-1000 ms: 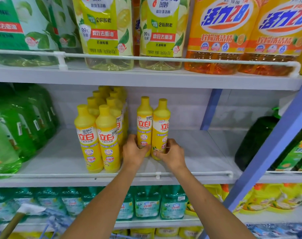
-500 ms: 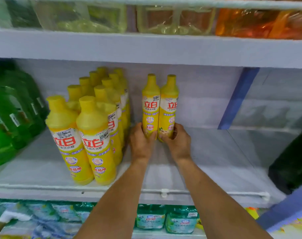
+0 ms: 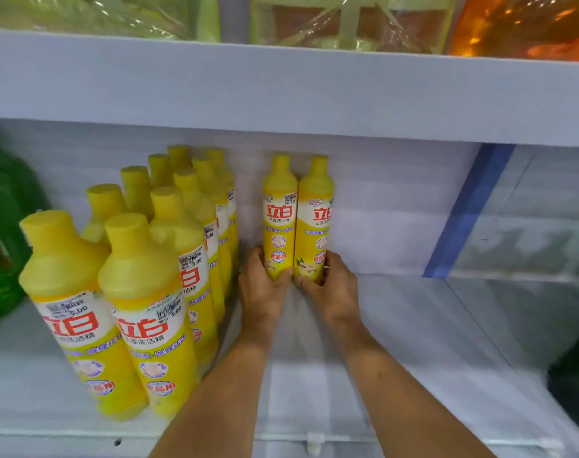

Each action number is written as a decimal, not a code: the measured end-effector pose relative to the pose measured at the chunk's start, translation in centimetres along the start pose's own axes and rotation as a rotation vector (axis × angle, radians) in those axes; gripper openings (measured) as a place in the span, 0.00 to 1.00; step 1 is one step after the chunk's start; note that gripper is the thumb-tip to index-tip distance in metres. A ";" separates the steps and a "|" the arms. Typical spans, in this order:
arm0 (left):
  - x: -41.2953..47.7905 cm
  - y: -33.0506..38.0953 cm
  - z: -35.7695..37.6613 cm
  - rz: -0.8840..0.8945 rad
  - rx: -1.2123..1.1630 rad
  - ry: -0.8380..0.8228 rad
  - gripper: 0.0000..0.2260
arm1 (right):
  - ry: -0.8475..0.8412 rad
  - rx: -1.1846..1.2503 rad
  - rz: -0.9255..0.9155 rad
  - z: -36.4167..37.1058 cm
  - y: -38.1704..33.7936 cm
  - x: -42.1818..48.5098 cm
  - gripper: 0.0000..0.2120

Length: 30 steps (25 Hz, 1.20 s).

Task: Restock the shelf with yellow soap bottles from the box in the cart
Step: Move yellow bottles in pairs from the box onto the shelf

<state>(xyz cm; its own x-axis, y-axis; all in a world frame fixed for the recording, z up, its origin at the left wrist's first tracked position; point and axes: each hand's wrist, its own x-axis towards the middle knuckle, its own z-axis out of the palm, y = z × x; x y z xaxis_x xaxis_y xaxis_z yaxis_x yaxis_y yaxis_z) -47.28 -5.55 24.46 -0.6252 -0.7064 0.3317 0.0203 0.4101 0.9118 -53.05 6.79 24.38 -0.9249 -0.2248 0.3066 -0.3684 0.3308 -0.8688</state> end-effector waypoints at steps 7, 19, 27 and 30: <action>0.5 -0.7 0.4 -0.004 -0.021 0.007 0.26 | -0.016 -0.025 0.005 0.2 0.1 0.5 0.29; 0.3 -1.1 0.6 -0.041 -0.106 0.027 0.25 | 0.001 -0.022 0.039 0.1 -0.3 0.5 0.30; 0.3 -1.0 0.6 -0.029 -0.089 0.013 0.25 | 0.017 -0.066 0.057 0.2 -0.4 0.7 0.30; 0.3 -1.3 0.6 -0.031 -0.094 0.007 0.24 | 0.013 -0.082 0.058 0.1 -0.5 0.7 0.30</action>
<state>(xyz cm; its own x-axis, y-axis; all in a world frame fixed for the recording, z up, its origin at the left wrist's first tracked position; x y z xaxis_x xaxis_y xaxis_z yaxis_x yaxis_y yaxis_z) -47.94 -5.99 23.22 -0.6213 -0.7222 0.3041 0.0744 0.3320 0.9403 -53.47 6.37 24.92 -0.9459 -0.1913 0.2619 -0.3199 0.4168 -0.8508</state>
